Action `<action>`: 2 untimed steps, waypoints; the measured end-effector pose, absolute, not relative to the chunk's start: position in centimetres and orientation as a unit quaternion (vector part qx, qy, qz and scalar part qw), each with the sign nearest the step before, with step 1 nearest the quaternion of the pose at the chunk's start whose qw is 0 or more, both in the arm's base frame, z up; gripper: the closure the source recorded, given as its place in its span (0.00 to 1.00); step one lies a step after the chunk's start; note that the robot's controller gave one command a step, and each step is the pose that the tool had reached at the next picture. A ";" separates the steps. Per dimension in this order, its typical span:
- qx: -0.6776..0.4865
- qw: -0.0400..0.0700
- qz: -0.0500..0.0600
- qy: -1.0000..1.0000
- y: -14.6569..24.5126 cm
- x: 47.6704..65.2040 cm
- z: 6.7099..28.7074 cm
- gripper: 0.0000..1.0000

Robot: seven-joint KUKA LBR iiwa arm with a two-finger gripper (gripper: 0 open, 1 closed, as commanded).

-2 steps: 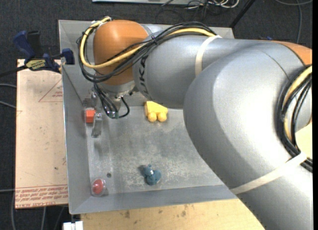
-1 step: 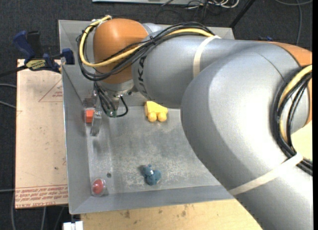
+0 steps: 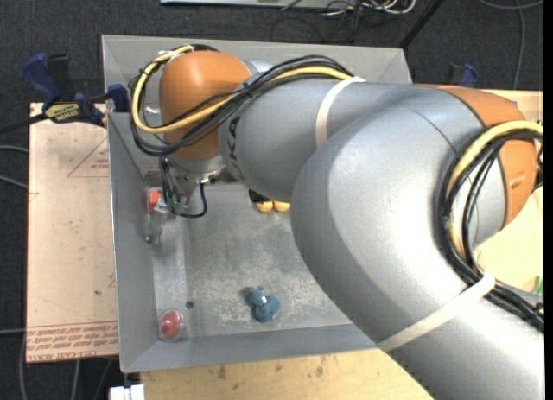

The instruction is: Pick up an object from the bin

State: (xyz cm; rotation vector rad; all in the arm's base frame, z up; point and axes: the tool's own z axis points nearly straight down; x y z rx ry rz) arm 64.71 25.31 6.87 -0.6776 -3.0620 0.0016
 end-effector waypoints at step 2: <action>-0.215 0.002 0.000 -0.977 25.4 64.7 6.9 1.00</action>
Offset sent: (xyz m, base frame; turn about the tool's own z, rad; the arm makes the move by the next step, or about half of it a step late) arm 0.0000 0.0000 0.0000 0.0000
